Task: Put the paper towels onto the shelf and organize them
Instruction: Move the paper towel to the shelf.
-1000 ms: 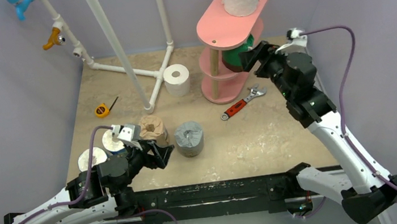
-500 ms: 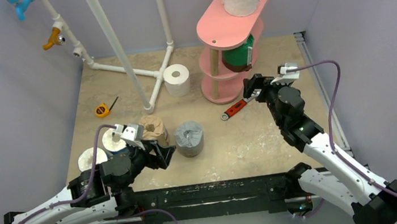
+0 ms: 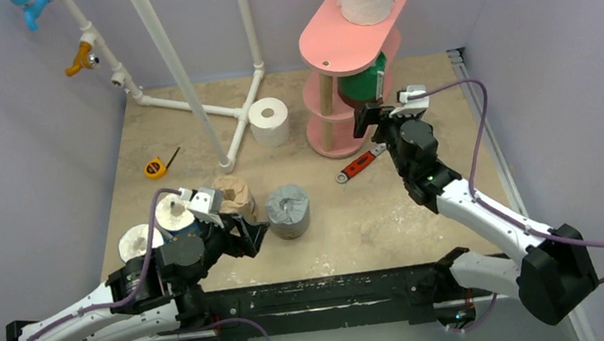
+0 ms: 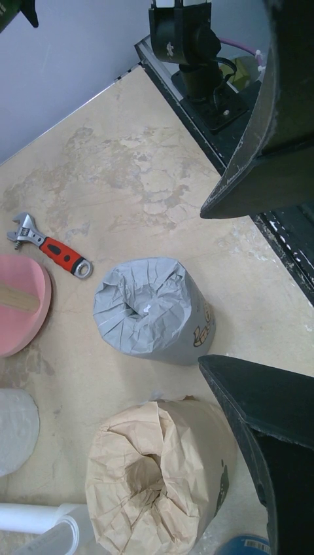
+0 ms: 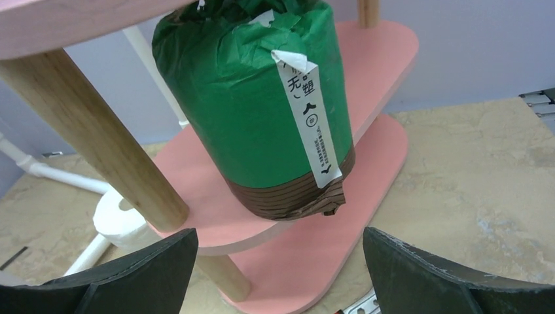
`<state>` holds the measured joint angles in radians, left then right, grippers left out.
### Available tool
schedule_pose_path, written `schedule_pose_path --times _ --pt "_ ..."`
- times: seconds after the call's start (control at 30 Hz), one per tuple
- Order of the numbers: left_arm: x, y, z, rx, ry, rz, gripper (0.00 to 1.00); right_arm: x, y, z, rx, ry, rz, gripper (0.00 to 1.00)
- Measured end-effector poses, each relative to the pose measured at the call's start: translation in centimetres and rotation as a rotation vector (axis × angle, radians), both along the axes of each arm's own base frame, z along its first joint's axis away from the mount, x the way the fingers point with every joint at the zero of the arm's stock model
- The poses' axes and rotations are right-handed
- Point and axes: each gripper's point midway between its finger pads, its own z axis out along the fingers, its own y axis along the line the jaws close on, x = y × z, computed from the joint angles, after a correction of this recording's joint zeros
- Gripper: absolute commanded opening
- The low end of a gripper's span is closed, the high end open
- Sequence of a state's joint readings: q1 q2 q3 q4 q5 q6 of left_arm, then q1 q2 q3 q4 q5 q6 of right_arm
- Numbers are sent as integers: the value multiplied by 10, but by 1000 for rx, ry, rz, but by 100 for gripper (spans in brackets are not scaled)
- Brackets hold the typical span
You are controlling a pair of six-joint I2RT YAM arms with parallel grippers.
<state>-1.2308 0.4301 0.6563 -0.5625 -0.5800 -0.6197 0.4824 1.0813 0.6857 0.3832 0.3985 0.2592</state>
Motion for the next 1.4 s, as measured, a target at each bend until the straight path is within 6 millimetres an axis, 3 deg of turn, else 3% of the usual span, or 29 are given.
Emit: schedule_pose_path --times 0.53,0.8,1.4 --pt "1 9 -1 -5 3 29 75 37 14 0 -4 -30 -12 99" --pt "2 8 -3 10 5 36 75 51 12 -9 -6 -26 -36 99" --pt "5 13 -8 40 4 63 75 80 0 -8 18 -54 -99 98"
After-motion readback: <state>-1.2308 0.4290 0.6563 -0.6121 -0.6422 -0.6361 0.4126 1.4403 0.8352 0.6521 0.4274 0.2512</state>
